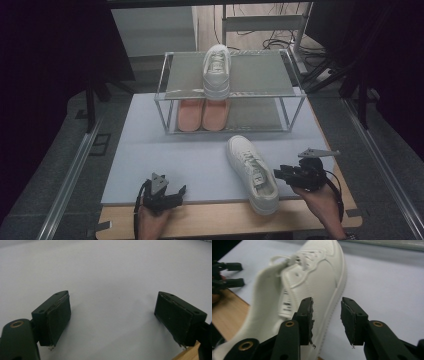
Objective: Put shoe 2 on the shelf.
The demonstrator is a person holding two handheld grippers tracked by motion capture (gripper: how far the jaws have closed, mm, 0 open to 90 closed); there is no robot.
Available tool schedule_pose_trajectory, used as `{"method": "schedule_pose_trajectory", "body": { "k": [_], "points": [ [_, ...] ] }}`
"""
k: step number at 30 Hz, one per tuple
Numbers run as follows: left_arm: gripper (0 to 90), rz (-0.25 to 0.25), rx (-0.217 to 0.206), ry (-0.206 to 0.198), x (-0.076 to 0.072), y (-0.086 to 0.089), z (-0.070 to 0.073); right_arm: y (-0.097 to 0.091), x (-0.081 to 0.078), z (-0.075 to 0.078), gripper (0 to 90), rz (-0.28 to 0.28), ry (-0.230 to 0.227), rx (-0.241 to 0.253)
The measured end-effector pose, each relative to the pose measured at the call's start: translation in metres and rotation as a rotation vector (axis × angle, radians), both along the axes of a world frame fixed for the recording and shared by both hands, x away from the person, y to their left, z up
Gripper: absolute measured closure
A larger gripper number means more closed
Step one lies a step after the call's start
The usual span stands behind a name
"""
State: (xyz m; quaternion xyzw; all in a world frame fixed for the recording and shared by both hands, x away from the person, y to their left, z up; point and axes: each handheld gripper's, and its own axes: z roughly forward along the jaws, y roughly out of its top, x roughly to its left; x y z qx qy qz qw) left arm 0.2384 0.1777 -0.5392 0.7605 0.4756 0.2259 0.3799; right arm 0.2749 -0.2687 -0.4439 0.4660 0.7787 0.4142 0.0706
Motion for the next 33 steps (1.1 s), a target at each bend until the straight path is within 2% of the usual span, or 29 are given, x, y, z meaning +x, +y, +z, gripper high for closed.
{"method": "schedule_pose_trajectory", "body": {
  "k": [4,8,12,19,23,24,25,28,33],
  "points": [
    [13.7,0.0,0.0,0.0,0.0,0.0,0.0,0.007,-0.005,0.007,58.6,0.026,-0.018,0.008],
    [13.6,0.002,-0.002,-0.001,0.0,0.0,0.0,0.016,-0.004,0.011,55.7,0.052,-0.033,-0.01],
    [13.7,0.002,-0.002,-0.001,0.0,0.0,0.0,0.025,0.003,0.006,54.3,0.068,-0.032,-0.035],
    [13.7,0.0,0.0,0.0,0.0,0.0,0.0,0.035,0.011,-0.001,55.3,0.063,-0.029,-0.059],
    [13.7,0.0,0.0,0.0,0.0,0.0,0.0,0.038,0.013,0.001,66.2,0.066,-0.018,-0.073],
    [13.7,0.0,0.0,0.0,0.0,0.0,0.0,0.038,0.013,0.001,66.2,0.066,-0.018,-0.073],
    [13.6,0.0,0.0,0.0,0.0,0.0,0.0,0.037,0.012,0.003,73.2,0.066,-0.027,-0.079],
    [13.7,0.0,0.0,0.0,0.0,0.0,0.0,0.035,0.011,0.002,78.6,0.05,-0.01,-0.058],
    [13.7,0.0,0.0,0.0,0.0,0.0,0.0,0.026,0.017,-0.002,82.4,0.026,0.055,0.047]
  ]
}}
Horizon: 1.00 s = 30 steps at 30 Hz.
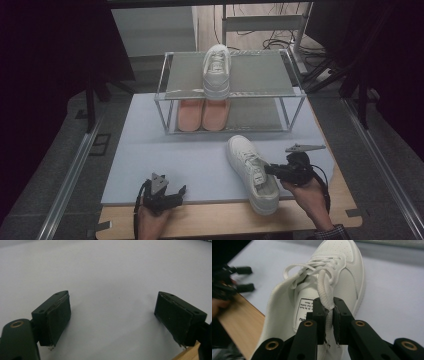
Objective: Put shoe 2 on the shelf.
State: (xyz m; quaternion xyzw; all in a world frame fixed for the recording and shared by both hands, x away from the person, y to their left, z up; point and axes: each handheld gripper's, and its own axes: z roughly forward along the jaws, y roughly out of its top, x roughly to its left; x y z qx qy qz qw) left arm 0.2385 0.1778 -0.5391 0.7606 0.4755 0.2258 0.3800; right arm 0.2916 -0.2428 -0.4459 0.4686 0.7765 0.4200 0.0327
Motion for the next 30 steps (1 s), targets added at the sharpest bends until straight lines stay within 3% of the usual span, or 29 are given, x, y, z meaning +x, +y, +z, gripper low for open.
{"method": "schedule_pose_trajectory", "body": {
  "k": [5,13,30],
  "points": [
    [13.7,0.0,-0.001,0.001,0.0,0.0,0.0,-0.008,0.005,-0.005,83.3,-0.027,0.061,0.115],
    [13.7,0.0,-0.002,0.0,0.0,0.0,0.0,-0.016,0.012,-0.008,83.8,-0.069,0.127,0.241],
    [13.7,0.001,-0.003,0.0,0.0,0.0,0.0,-0.021,0.016,0.008,84.4,-0.08,0.147,0.352]
  ]
}}
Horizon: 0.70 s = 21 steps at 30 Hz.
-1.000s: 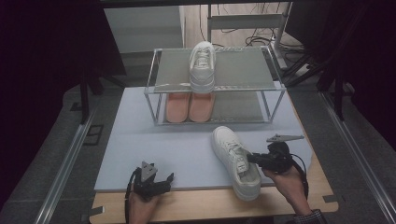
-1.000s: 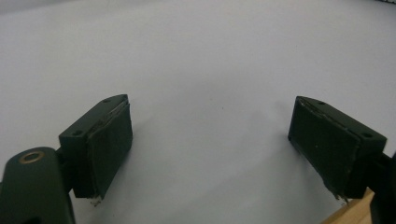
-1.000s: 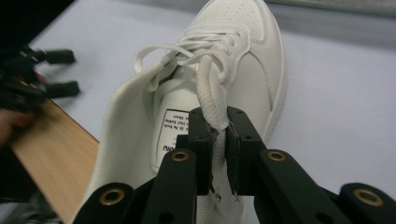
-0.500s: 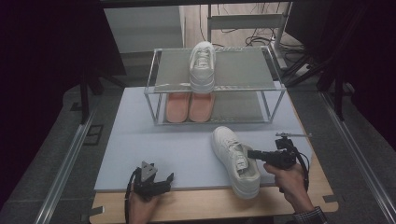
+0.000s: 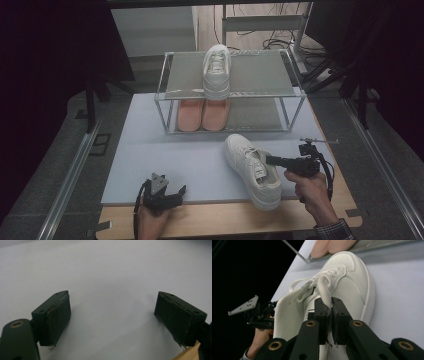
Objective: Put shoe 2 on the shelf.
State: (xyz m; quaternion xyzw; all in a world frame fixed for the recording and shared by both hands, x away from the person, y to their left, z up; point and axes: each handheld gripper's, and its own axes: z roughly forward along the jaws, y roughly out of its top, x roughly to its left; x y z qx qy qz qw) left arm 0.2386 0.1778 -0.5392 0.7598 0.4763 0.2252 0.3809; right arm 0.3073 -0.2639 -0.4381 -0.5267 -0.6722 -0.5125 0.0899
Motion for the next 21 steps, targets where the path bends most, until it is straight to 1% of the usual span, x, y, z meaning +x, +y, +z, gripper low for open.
{"method": "schedule_pose_trajectory", "body": {
  "k": [1,7,8,12,15,16,21],
  "points": [
    [13.6,0.0,0.0,0.0,0.0,0.0,0.0,-0.001,0.0,0.003,84.3,-0.004,-0.004,0.008],
    [13.7,0.0,0.0,0.001,0.0,0.0,0.0,-0.004,0.0,0.011,84.3,-0.008,-0.01,0.027],
    [13.6,0.0,-0.001,0.0,0.0,0.0,0.0,-0.005,0.001,0.015,84.4,-0.009,-0.009,0.043],
    [13.6,0.0,0.0,0.0,0.0,0.0,0.0,-0.006,0.001,0.02,84.3,-0.008,-0.015,0.067],
    [13.7,0.0,-0.001,0.0,0.0,0.0,0.0,-0.006,0.001,0.024,84.2,-0.008,-0.017,0.073],
    [13.6,-0.001,0.002,-0.001,0.0,0.0,0.0,-0.006,0.002,0.028,84.2,-0.008,-0.018,0.081],
    [13.7,-0.001,0.0,-0.002,0.0,0.0,0.0,-0.006,0.002,0.036,84.2,-0.012,-0.03,0.085]
  ]
}}
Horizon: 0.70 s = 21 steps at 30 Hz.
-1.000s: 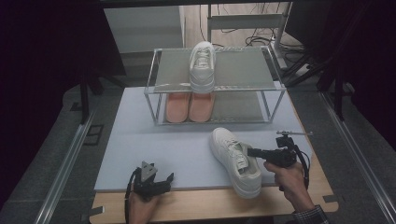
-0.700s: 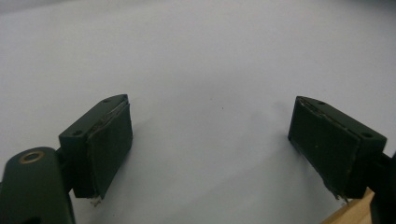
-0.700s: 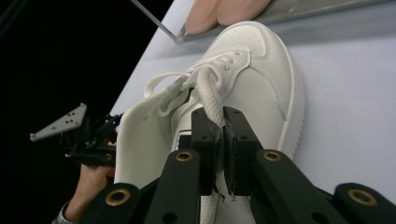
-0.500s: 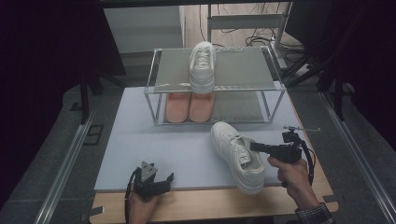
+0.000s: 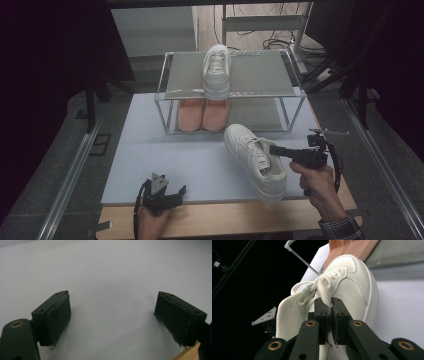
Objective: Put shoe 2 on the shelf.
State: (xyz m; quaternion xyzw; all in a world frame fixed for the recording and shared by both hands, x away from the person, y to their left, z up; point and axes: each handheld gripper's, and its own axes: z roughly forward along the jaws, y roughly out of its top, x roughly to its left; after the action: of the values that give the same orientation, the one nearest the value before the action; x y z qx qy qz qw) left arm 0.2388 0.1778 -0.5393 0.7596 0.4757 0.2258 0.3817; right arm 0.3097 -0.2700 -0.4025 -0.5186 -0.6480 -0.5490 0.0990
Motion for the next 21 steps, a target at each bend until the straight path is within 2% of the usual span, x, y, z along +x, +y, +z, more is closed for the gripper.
{"method": "schedule_pose_trajectory", "body": {
  "k": [21],
  "points": [
    [13.6,0.0,0.0,0.0,0.0,0.0,0.0,-0.006,0.003,0.039,84.3,-0.02,-0.009,0.064]
  ]
}}
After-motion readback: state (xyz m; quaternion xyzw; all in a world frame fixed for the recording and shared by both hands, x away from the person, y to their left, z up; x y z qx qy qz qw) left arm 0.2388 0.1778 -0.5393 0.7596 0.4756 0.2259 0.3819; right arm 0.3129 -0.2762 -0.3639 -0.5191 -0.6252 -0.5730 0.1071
